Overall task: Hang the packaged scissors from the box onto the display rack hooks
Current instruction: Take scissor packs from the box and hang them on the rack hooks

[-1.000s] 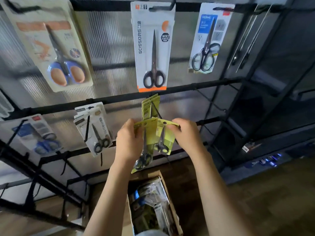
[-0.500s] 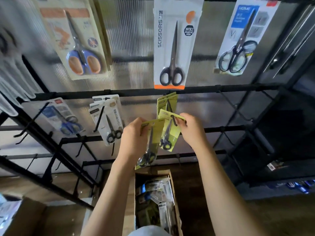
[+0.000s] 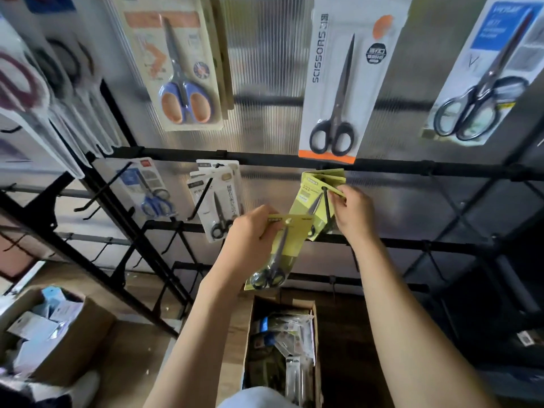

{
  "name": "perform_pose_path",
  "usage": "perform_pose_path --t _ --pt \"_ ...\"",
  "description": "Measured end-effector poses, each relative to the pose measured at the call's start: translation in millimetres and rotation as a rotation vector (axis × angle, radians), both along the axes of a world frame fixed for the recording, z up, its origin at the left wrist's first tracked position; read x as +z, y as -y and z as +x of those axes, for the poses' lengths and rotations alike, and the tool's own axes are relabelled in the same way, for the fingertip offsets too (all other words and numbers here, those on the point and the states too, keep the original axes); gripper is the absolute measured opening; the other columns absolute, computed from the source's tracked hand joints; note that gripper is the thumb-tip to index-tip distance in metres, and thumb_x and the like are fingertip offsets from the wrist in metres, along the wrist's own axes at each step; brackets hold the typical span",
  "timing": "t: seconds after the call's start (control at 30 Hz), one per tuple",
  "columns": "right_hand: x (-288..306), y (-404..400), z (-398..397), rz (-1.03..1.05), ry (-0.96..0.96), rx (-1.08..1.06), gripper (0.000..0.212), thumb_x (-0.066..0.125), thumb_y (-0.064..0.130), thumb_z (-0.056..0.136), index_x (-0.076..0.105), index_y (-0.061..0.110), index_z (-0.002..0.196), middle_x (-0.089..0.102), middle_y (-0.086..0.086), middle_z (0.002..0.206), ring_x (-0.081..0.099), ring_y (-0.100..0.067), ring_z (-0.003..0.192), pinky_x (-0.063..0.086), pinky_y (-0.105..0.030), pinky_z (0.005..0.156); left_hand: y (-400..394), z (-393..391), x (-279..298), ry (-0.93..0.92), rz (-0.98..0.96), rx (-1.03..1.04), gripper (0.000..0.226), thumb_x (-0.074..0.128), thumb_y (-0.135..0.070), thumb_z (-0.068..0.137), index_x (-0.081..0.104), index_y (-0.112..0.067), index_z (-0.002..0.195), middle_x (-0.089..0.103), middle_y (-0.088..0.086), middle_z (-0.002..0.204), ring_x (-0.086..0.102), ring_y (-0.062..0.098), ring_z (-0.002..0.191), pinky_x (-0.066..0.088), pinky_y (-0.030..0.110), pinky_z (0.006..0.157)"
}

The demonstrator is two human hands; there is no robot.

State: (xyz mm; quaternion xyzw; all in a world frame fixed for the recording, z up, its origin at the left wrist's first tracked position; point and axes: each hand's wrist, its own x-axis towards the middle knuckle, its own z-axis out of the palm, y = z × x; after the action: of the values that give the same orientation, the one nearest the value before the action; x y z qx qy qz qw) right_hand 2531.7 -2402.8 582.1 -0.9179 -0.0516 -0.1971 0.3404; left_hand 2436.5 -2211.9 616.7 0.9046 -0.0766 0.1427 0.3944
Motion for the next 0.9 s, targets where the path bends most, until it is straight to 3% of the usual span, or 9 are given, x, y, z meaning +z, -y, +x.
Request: perform_pose_path --t 0.1,0.2,0.4,0.67,0.8,0.9 --pt "-9.8 1.5 0.3 0.013 0.043 -0.008 0.029 0.055 0.026 0.095 0.067 0.001 0.104 0.066 -0.016 0.095 0.061 -0.029 0.082 0.032 -0.024 0.063 1.8 -2.0 0.0 -0.02 -0.008 -0.058 0.006 0.059 -0.012 0.091 0.063 -0.011 0.094 0.066 0.005 0.076 0.063 0.025 0.068 0.05 0.038 0.061" --pt "-21.9 4.6 -6.5 0.106 0.041 -0.035 0.046 0.042 0.042 0.092 0.065 0.002 0.097 0.063 -0.014 0.09 0.059 -0.025 0.078 0.038 -0.028 0.061 5.9 -4.7 1.4 -0.055 -0.043 -0.132 0.009 0.06 -0.013 0.09 0.059 -0.022 0.088 0.065 0.005 0.074 0.064 0.023 0.07 0.051 0.038 0.064" --pt "-42.3 21.9 -39.3 0.136 -0.039 -0.153 0.032 0.049 0.023 0.097 0.058 0.005 0.122 0.061 -0.01 0.12 0.058 -0.022 0.108 0.04 -0.022 0.08 26.9 -2.9 -2.4 -0.077 -0.082 -0.218 0.005 0.06 -0.015 0.091 0.063 -0.012 0.093 0.068 0.005 0.08 0.066 0.02 0.072 0.053 0.04 0.068" --pt "-68.0 39.4 -70.3 0.067 -0.085 -0.218 0.028 0.054 0.02 0.095 0.063 0.007 0.118 0.066 -0.006 0.115 0.062 -0.018 0.104 0.04 -0.016 0.079 48.2 5.5 -13.3 -0.039 -0.137 -0.182 0.01 0.059 -0.015 0.091 0.063 -0.008 0.096 0.067 0.004 0.079 0.063 0.02 0.073 0.05 0.03 0.066" --pt "-69.2 37.5 -74.1 0.073 -0.098 -0.206 0.03 0.054 0.02 0.095 0.061 0.006 0.12 0.065 -0.007 0.117 0.061 -0.018 0.107 0.039 -0.016 0.084 53.5 8.5 -20.0 -0.013 -0.183 -0.104 0.004 0.059 -0.01 0.091 0.062 -0.009 0.093 0.06 -0.009 0.071 0.057 0.003 0.062 0.044 0.016 0.057" --pt "-70.7 36.0 -74.7 0.064 -0.115 -0.191 0.033 0.053 0.022 0.095 0.059 0.005 0.123 0.064 -0.007 0.121 0.058 -0.019 0.113 0.037 -0.018 0.089 56.9 15.4 -25.7 -0.003 -0.209 -0.042 0.009 0.061 -0.013 0.09 0.062 -0.009 0.098 0.063 -0.006 0.078 0.061 0.008 0.069 0.051 0.024 0.064"
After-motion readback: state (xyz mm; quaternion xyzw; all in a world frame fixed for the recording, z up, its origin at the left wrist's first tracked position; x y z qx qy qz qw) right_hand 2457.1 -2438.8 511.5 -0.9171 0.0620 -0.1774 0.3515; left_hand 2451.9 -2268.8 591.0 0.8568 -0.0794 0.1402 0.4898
